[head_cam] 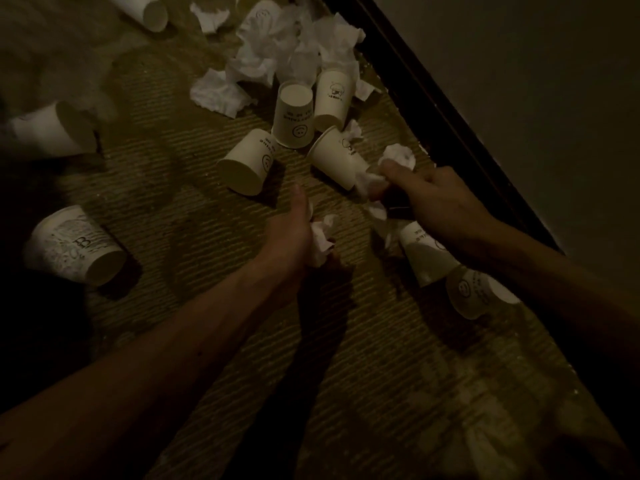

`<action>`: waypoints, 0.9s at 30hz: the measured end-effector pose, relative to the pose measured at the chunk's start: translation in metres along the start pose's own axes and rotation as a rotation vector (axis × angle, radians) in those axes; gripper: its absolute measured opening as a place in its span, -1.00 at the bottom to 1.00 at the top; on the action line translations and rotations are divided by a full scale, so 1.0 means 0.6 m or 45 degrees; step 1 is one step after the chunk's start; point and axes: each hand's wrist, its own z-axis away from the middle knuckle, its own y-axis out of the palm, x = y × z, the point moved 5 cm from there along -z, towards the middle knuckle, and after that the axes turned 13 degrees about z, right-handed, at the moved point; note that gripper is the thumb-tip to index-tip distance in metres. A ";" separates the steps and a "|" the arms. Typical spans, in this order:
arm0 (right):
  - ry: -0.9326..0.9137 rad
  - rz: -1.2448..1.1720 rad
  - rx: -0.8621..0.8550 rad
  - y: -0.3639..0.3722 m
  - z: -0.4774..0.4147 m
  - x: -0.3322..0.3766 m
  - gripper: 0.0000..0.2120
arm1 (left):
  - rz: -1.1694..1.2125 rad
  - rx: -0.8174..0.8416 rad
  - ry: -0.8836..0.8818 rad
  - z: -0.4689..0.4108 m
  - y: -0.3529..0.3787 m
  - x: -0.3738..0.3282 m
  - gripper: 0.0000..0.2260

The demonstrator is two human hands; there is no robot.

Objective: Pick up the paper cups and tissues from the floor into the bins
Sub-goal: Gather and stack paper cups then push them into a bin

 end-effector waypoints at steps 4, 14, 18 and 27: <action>0.143 -0.454 0.208 0.052 0.031 0.006 -0.75 | 0.007 0.098 0.013 0.023 0.018 0.003 -0.55; 0.241 -0.470 0.419 0.080 0.100 -0.023 -0.57 | -0.253 0.146 0.119 0.083 0.031 0.027 -0.74; 0.278 -0.301 0.478 0.073 0.126 -0.054 -0.65 | -0.693 0.154 0.336 0.081 0.031 0.051 -0.65; 0.217 -0.122 0.371 0.006 0.154 -0.096 -0.56 | -0.784 0.279 0.206 0.069 0.075 0.098 -0.69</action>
